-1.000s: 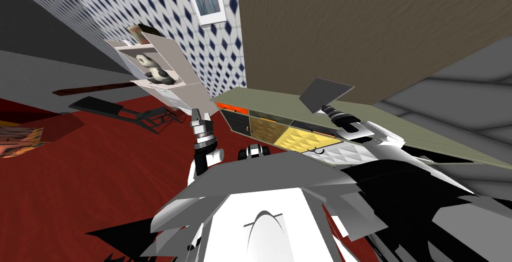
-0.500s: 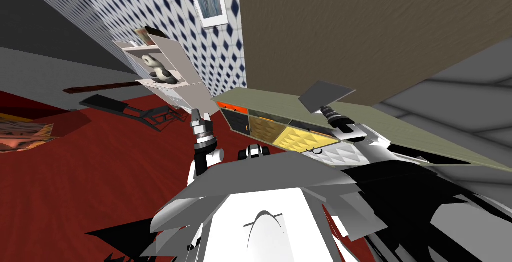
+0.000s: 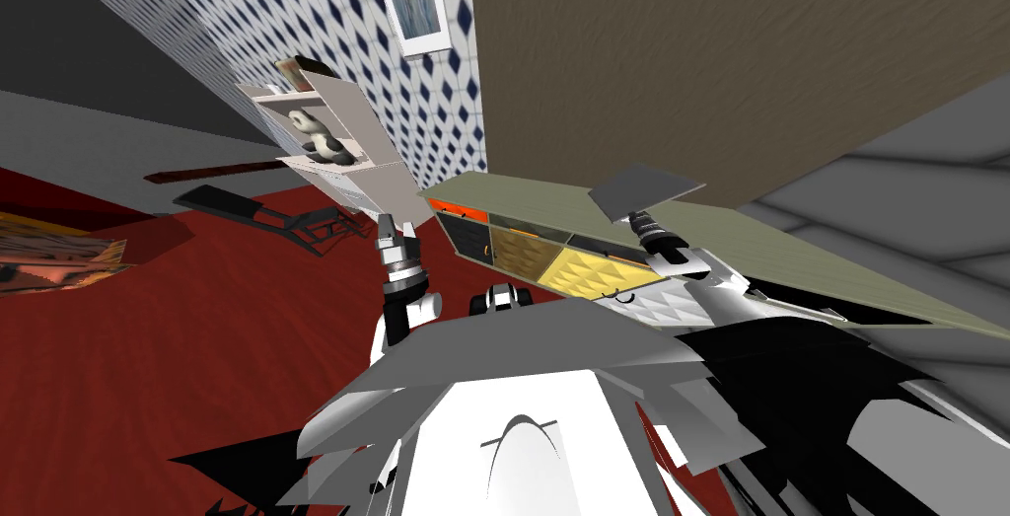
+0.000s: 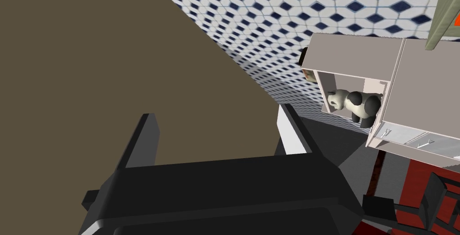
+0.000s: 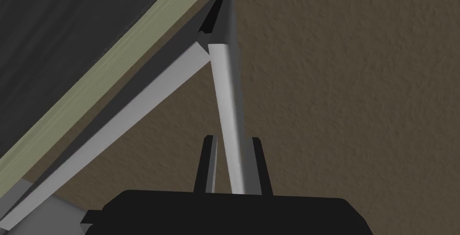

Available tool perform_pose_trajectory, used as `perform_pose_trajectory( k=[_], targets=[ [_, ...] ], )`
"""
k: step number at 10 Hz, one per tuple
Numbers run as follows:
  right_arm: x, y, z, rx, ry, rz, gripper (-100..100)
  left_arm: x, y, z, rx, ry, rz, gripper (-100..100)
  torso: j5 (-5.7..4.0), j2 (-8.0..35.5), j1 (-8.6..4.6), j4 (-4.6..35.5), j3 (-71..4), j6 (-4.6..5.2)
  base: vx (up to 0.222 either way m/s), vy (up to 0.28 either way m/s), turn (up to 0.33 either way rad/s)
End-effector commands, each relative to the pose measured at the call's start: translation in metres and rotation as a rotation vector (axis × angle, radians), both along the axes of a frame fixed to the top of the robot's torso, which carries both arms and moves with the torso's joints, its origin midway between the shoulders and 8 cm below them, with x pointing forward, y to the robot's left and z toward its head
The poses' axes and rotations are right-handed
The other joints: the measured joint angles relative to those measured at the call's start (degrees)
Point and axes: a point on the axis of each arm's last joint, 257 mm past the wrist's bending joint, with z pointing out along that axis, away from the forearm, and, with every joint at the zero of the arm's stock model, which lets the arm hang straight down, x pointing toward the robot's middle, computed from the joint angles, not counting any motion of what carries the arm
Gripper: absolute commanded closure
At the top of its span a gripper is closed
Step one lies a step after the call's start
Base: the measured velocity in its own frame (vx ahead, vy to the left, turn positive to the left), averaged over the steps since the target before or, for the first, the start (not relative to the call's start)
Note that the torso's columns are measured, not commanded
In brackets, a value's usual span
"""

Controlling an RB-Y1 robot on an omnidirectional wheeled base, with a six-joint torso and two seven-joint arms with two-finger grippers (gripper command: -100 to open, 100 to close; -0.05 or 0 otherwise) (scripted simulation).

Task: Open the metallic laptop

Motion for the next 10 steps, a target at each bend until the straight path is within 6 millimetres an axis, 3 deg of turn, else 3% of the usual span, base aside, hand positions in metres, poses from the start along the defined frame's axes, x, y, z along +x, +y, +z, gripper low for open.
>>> perform_pose_trajectory(
  k=[1, 8, 9, 10],
  targets=[
    [0.001, -0.002, 0.023, -0.009, -0.002, 0.003, -100, 0.000, 0.000, 0.000, 0.000, 0.000, 0.000, 0, 0.40, 0.07, 0.36, 0.18, -0.02, -0.05, 0.006, 0.020, -0.032],
    [0.010, 0.002, 0.072, -0.024, 0.000, 0.021, -100, 0.000, 0.000, 0.000, 0.000, 0.000, 0.000, 0, 0.83, 0.42, 0.82, 0.45, 0.16, -0.09, 0.007, 0.018, -0.020],
    [0.009, 0.000, 0.064, -0.021, 0.003, 0.017, -100, 0.000, 0.000, 0.000, 0.000, 0.000, 0.000, 0, 0.85, 0.43, 0.87, 0.45, 0.16, -0.08, 0.005, 0.005, -0.002],
    [0.009, 0.000, 0.064, -0.020, 0.003, 0.017, 0, 0.000, 0.000, 0.000, 0.000, 0.000, 0.000, 0, 0.80, 0.43, 0.82, 0.43, 0.18, -0.07, 0.000, 0.000, 0.000]
  ],
)
